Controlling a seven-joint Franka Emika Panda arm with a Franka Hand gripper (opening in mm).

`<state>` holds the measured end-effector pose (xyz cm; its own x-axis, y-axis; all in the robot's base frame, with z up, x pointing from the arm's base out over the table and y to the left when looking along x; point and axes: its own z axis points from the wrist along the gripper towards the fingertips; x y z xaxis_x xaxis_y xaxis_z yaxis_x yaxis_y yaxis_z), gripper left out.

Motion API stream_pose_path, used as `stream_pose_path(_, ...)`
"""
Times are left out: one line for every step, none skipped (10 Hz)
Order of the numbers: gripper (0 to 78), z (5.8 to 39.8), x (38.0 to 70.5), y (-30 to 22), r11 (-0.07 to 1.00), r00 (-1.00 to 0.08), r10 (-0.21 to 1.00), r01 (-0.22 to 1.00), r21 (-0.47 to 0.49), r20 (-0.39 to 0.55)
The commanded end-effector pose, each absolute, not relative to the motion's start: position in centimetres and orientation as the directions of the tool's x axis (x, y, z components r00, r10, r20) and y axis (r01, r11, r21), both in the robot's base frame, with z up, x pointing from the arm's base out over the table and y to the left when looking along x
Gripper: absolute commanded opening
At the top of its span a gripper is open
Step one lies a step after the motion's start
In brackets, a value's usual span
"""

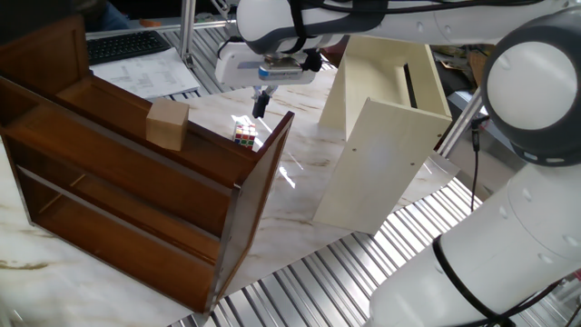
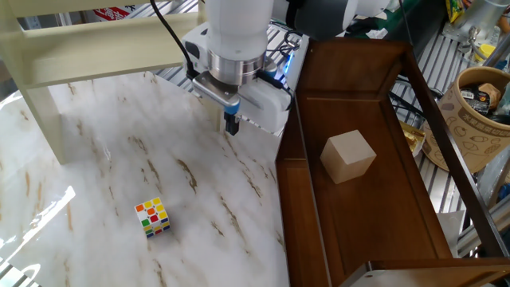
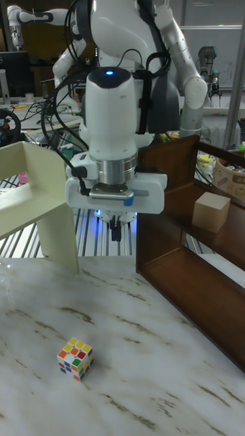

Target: Put the object on the shelf

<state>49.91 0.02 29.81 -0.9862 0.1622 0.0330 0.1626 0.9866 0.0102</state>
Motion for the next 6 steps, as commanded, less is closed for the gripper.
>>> stream_pose_path(0.0,30.2,51.0,0.0,0.962,-0.960,0.272,0.273,0.016,0.069)
stream_pose_path(0.0,30.3,51.5,0.0,0.962,-0.960,0.271,0.273,0.016,0.069)
stream_pose_path(0.0,30.4,51.9,-0.1,0.964,-0.962,0.264,0.266,0.017,0.068)
stream_pose_path(0.0,30.5,52.2,-0.1,0.965,-0.963,0.260,0.262,0.018,0.067)
stream_pose_path(0.0,30.7,52.8,-0.1,0.964,-0.963,0.262,0.264,0.018,0.064)
stream_pose_path(0.0,30.7,53.1,-0.2,0.963,-0.962,0.267,0.268,0.017,0.064)
